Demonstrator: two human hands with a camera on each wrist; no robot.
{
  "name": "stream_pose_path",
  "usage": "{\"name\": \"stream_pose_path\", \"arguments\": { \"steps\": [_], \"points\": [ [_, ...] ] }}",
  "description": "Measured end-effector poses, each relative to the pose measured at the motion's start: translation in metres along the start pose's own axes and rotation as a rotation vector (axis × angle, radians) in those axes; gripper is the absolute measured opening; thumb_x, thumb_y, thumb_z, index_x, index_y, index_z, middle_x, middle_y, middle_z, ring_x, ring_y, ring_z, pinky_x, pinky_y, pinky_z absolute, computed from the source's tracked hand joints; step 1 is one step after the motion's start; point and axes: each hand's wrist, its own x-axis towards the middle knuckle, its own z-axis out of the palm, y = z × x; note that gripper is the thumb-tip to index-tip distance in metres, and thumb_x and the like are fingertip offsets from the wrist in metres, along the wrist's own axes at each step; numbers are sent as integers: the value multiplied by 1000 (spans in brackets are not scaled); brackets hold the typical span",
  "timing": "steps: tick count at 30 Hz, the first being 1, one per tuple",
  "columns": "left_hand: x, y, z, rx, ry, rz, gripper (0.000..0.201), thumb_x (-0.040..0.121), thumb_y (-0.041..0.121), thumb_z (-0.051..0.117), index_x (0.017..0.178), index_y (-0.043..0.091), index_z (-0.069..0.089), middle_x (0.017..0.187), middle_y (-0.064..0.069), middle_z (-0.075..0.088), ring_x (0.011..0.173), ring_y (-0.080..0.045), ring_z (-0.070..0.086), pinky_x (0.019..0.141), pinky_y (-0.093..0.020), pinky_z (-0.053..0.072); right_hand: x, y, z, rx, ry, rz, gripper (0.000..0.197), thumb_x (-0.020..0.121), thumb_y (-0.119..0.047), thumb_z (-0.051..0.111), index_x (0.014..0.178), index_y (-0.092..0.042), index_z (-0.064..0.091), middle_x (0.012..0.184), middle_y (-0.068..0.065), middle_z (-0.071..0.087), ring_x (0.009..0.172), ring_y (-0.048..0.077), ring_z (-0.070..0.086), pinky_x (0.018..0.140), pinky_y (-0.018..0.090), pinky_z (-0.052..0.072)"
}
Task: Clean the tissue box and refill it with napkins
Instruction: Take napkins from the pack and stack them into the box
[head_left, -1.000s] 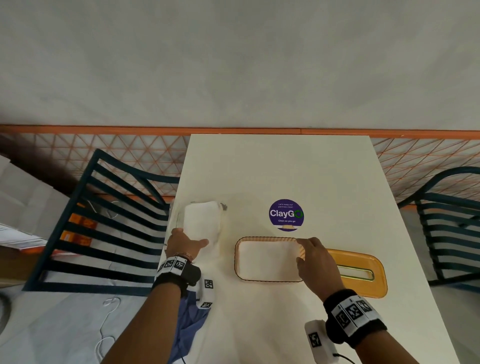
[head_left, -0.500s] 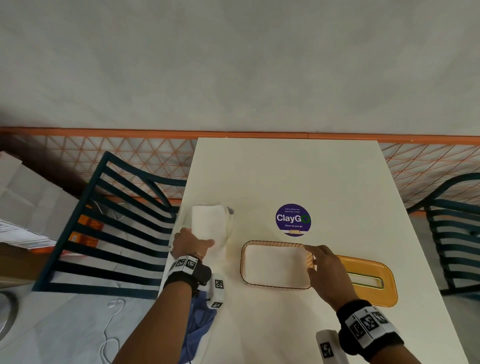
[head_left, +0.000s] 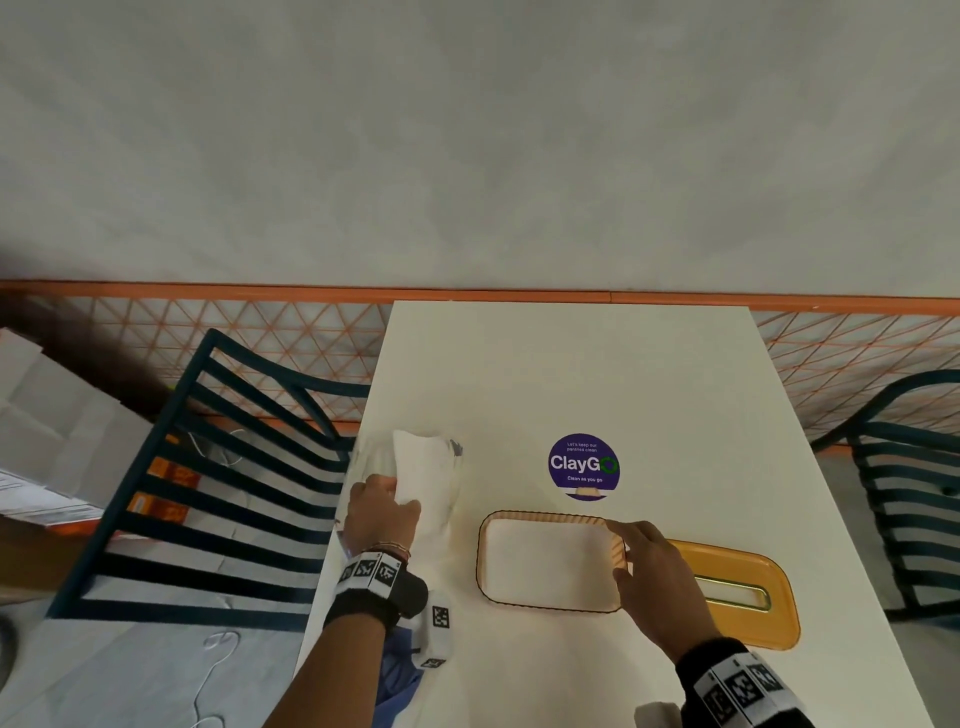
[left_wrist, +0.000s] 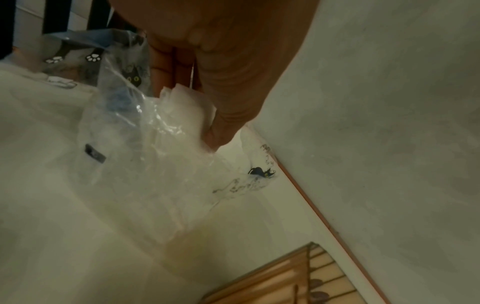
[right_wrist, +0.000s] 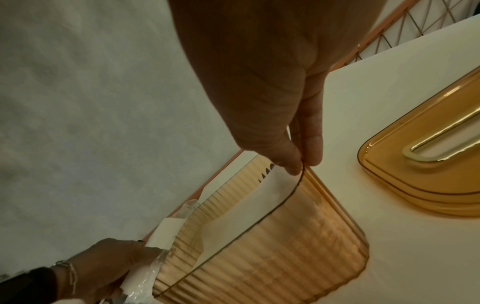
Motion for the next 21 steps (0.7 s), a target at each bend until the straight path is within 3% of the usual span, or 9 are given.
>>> {"name": "stream_pose_path", "arguments": {
  "steps": [3,6,8,11,15,17,19,21],
  "points": [
    [4,-4,1,-75,-8,-11,39,71,34,78,106,21,70,107,-2,67,100,-26,64,94,-48,54,0,-1,-1,1,-7,6,63,83,0,72,140,-21,58,130,-1,63,109,19,67,90,27,58],
    [10,-10,1,-157,-57,-22,38,73,38,80,107,22,74,102,-2,73,98,-27,66,89,-39,53,-1,-1,-2,-6,-21,10,64,83,0,72,141,-21,57,130,-1,62,110,19,66,91,27,58],
    [13,-11,0,-185,-138,-16,27,78,43,78,95,23,75,91,-2,73,93,-28,66,86,-38,52,-1,0,-2,-2,-24,15,64,84,-1,72,141,-22,56,131,-1,62,111,19,66,91,27,58],
    [12,-12,-2,-234,-214,-19,28,80,45,79,77,18,72,76,-2,70,86,-32,67,83,-40,56,0,1,-3,12,-32,18,64,84,-1,72,142,-23,55,130,-1,62,110,19,67,90,27,58],
    [5,-5,-19,-263,-155,16,22,83,40,76,76,20,69,77,-2,68,89,-31,66,83,-39,56,-2,-3,-10,12,-41,14,65,84,-13,77,143,-24,53,134,-1,60,116,20,64,93,28,57],
    [-4,2,-33,-201,-79,146,21,86,40,72,79,21,69,79,-1,68,89,-28,64,81,-36,51,-2,-8,-19,-10,-16,0,68,83,-25,80,144,-24,51,137,-3,59,122,19,59,96,29,54],
    [-19,11,-50,-84,8,369,18,89,36,70,87,18,74,83,0,69,83,-21,62,79,-31,46,-3,-16,-30,-2,9,-42,75,80,-36,83,145,-26,49,139,-5,57,125,17,55,99,28,50],
    [-39,20,-64,-16,45,618,13,88,28,75,94,17,78,87,1,70,81,-17,62,78,-32,51,-3,-25,-42,47,3,-99,86,73,-45,87,147,-29,45,140,-8,56,125,14,54,99,26,47]
  ]
}}
